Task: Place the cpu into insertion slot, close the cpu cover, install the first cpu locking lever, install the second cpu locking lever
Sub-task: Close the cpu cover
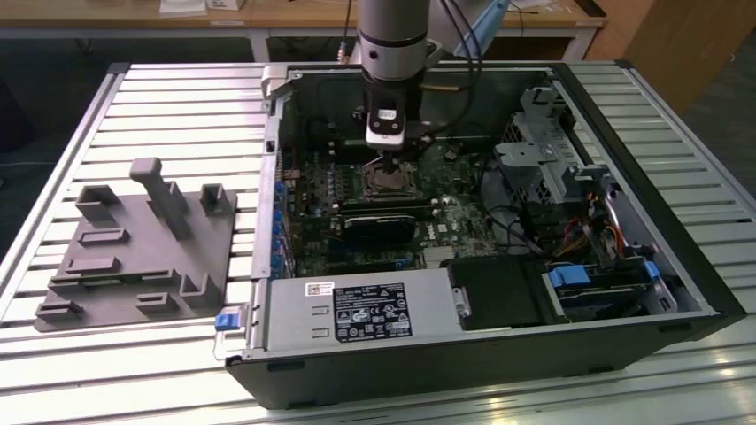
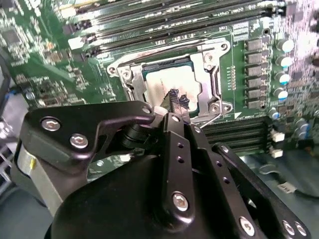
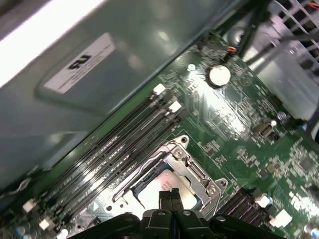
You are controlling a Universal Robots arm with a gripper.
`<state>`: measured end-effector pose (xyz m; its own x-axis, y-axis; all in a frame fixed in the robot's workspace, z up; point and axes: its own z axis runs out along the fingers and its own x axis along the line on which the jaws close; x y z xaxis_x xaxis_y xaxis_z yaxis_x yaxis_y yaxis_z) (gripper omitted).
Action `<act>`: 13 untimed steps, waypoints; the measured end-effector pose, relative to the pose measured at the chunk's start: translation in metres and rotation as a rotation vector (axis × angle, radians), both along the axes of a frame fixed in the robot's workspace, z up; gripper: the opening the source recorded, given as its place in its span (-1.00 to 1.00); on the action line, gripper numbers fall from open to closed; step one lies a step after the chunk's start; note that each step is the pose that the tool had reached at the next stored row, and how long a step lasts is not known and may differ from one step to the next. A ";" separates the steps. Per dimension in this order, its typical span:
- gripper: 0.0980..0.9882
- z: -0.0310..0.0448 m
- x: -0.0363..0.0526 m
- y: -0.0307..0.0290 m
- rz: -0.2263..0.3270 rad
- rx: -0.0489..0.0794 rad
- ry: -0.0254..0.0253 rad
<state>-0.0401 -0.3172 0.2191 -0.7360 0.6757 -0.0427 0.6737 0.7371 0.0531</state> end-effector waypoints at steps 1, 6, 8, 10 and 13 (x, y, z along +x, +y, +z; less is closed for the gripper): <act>-0.98 0.0000 0.0000 0.0000 0.018 0.000 0.0000; -0.98 0.0000 0.0000 0.0000 0.110 -0.001 0.0000; -0.98 0.0000 0.0000 0.0000 0.146 -0.001 0.0000; -0.98 0.0000 0.0000 0.0000 0.181 -0.002 0.0000; -0.98 0.0000 0.0000 0.0000 0.237 -0.003 0.0001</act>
<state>-0.0401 -0.3172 0.2191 -0.8741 0.4837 -0.0444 0.4816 0.8749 0.0507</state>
